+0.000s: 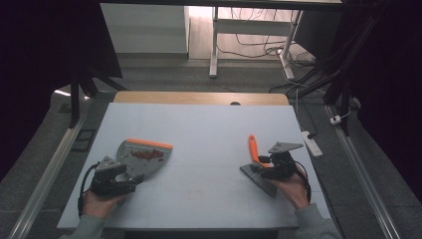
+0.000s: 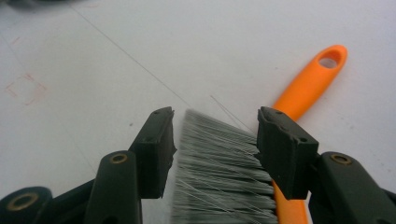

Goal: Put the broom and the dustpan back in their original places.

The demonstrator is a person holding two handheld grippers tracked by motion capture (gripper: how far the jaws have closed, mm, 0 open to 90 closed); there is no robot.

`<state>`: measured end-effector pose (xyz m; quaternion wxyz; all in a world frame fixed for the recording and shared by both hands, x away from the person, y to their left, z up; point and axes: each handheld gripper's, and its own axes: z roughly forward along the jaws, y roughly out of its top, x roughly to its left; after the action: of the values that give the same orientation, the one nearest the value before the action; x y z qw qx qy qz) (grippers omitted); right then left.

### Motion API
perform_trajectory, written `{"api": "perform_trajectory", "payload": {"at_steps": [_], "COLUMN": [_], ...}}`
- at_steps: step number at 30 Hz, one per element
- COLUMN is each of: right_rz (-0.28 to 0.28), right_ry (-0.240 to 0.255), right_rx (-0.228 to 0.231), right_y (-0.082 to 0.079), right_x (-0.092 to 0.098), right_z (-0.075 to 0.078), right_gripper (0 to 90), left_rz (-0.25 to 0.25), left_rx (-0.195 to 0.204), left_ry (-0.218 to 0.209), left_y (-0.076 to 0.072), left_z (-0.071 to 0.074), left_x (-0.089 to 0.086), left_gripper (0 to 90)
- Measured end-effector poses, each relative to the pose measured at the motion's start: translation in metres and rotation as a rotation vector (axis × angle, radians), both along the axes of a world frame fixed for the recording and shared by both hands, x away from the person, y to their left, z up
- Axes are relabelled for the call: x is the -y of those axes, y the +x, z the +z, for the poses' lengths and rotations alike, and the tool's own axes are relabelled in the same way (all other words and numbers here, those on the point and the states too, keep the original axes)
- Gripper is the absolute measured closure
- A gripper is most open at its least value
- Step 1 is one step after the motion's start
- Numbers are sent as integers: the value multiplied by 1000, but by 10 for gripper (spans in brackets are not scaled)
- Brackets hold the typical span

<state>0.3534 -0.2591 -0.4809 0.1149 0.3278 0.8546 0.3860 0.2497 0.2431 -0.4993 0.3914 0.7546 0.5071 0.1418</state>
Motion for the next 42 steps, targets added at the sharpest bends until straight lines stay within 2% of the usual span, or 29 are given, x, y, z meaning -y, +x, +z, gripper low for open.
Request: {"api": "perform_trajectory", "payload": {"at_steps": [10,13,18,21,26,33,42], "right_rz": [39,49,60,70,62,56,71], "right_ry": [21,12,10,-2,13,15,13], "right_rx": [26,41,60,82,106,112,124], "right_y": [-13,-17,-24,-30,-33,-30,-31], "right_x": [-13,-17,-20,-18,-10,-4,-6], "right_z": [-3,-6,-11,-11,-11,-12,-10], "right_gripper": [471,475,476,476,476,477,477], "left_rz": [-144,-172,-221,-229,-229,-220,-217], "left_rx": [1,-8,-12,-15,-22,-29,-30], "left_ry": [26,39,32,25,24,19,19], "left_y": [18,20,16,13,12,11,11], "left_z": [-3,-7,-9,-10,-10,-11,-12], "left_x": [13,14,18,20,23,24,22], "left_gripper": [232,232,232,233,233,233,233]}}
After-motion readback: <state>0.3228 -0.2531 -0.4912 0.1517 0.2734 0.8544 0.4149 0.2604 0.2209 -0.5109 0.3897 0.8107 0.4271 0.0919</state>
